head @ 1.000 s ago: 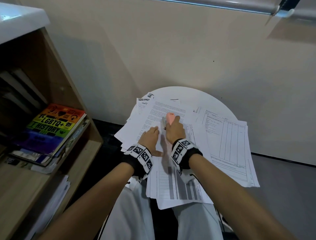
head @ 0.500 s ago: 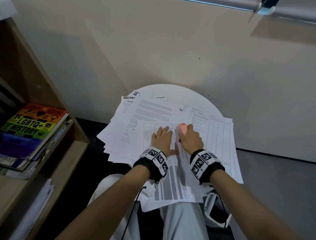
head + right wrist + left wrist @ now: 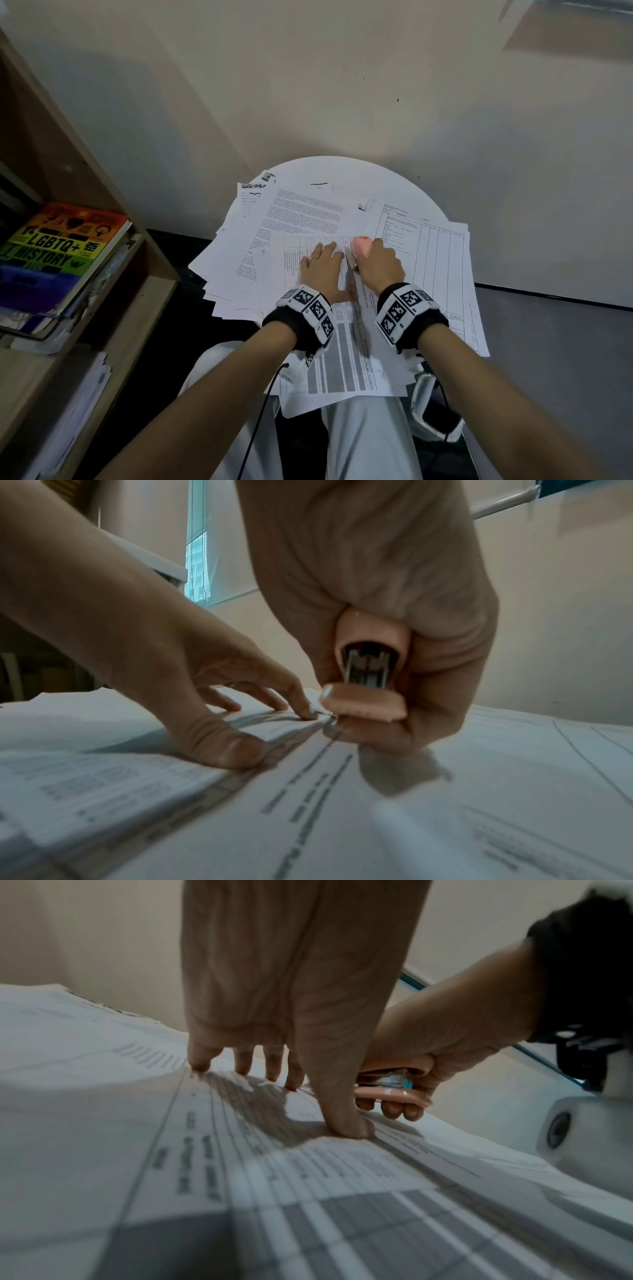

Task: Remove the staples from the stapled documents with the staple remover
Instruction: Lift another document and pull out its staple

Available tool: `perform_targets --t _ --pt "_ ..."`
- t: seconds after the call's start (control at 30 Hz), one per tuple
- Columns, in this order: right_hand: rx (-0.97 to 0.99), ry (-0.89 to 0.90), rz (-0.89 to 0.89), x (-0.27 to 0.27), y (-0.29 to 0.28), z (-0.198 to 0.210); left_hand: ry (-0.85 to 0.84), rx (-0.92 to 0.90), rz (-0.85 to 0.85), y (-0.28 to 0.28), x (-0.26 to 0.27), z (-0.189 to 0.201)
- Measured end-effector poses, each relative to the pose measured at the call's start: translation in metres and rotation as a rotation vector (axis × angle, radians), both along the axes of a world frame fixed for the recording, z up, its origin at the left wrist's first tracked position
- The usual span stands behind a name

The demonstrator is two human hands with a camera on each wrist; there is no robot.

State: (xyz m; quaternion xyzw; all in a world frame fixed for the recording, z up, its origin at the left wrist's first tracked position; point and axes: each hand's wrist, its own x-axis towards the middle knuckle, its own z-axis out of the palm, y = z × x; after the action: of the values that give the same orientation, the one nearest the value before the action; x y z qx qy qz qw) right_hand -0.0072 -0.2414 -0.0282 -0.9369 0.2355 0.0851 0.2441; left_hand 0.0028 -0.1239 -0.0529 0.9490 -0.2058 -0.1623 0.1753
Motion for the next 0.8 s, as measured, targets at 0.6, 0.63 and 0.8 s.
perform_targets --t 0.6,0.63,0.8 --pt "0.043 -0.063 -0.074 0.003 0.019 -0.005 0.008 -0.021 0.017 0.001 -0.002 0.003" --pt "0.027 -0.086 -0.061 0.004 0.020 -0.007 0.009 -0.022 0.018 0.001 -0.002 0.003" --pt "-0.059 -0.159 0.026 0.003 0.018 -0.013 0.006 0.007 0.004 0.000 -0.001 0.002"
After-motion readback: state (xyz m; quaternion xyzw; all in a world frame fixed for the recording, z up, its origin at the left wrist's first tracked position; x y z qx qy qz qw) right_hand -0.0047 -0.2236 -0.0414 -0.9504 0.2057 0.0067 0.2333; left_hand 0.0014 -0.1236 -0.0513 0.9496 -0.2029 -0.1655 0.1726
